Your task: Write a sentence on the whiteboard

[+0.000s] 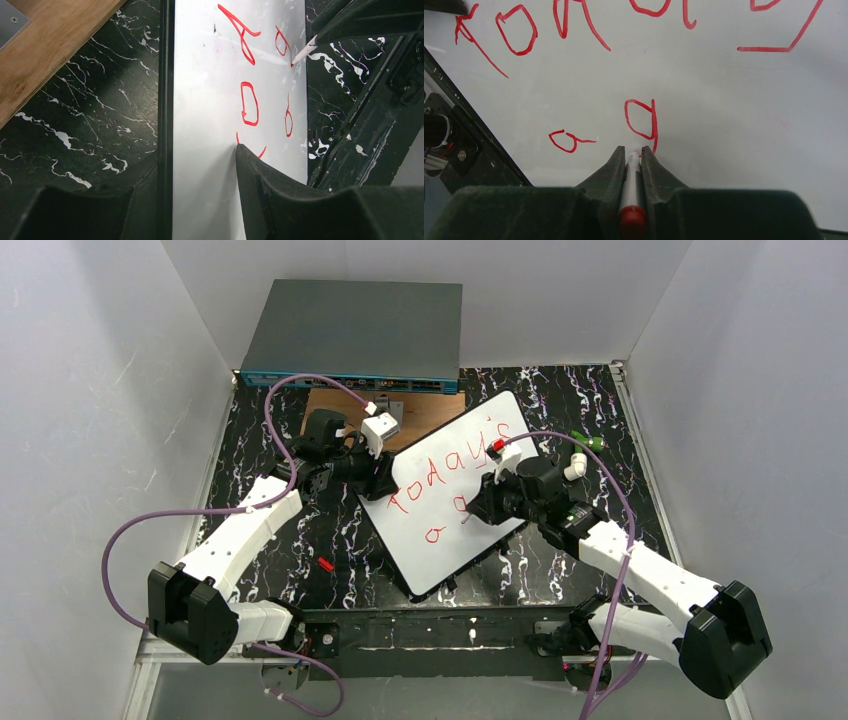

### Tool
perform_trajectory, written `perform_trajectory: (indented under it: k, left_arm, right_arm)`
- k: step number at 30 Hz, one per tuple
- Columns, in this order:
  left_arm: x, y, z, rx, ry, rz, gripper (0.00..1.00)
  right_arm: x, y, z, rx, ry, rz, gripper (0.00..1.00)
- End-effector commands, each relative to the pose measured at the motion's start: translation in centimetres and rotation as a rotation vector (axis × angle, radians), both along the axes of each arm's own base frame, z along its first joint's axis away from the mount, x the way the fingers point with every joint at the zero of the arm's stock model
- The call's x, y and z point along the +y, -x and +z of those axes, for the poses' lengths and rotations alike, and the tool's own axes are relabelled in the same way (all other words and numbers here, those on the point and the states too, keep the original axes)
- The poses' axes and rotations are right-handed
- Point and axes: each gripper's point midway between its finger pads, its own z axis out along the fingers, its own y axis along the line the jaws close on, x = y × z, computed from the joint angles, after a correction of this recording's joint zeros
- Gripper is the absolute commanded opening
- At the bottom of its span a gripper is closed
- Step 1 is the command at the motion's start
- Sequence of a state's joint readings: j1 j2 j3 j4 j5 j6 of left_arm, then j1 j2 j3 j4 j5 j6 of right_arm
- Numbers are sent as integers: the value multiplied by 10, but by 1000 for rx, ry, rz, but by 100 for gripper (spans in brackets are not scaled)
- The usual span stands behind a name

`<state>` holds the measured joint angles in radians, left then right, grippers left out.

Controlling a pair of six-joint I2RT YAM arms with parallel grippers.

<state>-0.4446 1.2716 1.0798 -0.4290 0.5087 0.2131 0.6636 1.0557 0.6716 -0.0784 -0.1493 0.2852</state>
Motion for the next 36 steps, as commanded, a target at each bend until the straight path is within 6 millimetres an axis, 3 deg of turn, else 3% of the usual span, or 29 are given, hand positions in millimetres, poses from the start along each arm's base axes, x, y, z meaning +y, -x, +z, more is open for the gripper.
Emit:
perform_trajectory:
  k: [1, 8, 18, 26, 36]
  left_arm:
    - [-6, 17, -3, -22, -23, -118, 0]
    - [-7, 16, -2, -26, -21, -120, 0]
    - [-7, 15, -2, -26, -20, -122, 0]
    - [-7, 15, 0, -29, -20, -121, 0]
    - [-4, 20, -2, -24, -26, -120, 0]
  right_arm:
    - [15, -13, 34, -85, -63, 15, 1]
    - [20, -11, 48, -104, -90, 52, 1]
    - [7, -15, 93, -215, -118, -9, 1]
    - [-15, -34, 88, -264, -30, -130, 1]
    - [-22, -46, 78, -262, 5, -158, 1]
